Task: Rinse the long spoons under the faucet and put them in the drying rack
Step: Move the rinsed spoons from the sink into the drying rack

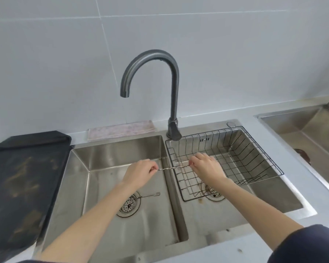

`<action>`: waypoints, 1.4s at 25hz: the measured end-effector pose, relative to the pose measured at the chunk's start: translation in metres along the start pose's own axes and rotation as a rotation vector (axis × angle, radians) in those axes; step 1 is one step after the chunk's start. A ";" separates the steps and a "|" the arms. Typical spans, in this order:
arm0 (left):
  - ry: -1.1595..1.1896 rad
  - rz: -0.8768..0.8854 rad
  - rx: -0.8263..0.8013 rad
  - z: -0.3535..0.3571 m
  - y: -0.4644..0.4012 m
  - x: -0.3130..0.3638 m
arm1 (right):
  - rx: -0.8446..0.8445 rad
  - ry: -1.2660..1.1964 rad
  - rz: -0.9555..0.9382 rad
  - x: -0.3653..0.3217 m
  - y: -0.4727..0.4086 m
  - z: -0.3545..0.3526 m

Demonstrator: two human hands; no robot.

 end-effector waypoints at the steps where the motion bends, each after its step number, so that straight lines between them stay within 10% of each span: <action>1: -0.004 -0.002 -0.004 0.006 -0.008 0.013 | -0.005 0.013 -0.015 0.016 0.001 -0.002; 13: 0.007 -0.080 0.020 0.063 -0.083 0.109 | -0.139 0.010 -0.072 0.151 -0.008 0.003; 35: 0.029 -0.270 -0.217 0.163 -0.146 0.075 | -0.374 -0.044 0.016 0.207 -0.059 0.113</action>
Point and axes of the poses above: each hand's wrist, its own y-axis away from the middle knuckle, its own z-axis out of the palm, x = y × z, the point moved 10 cm from there along -y, towards the middle knuckle, and after that the axes turned 3 degrees about y, right-handed, at the moved point
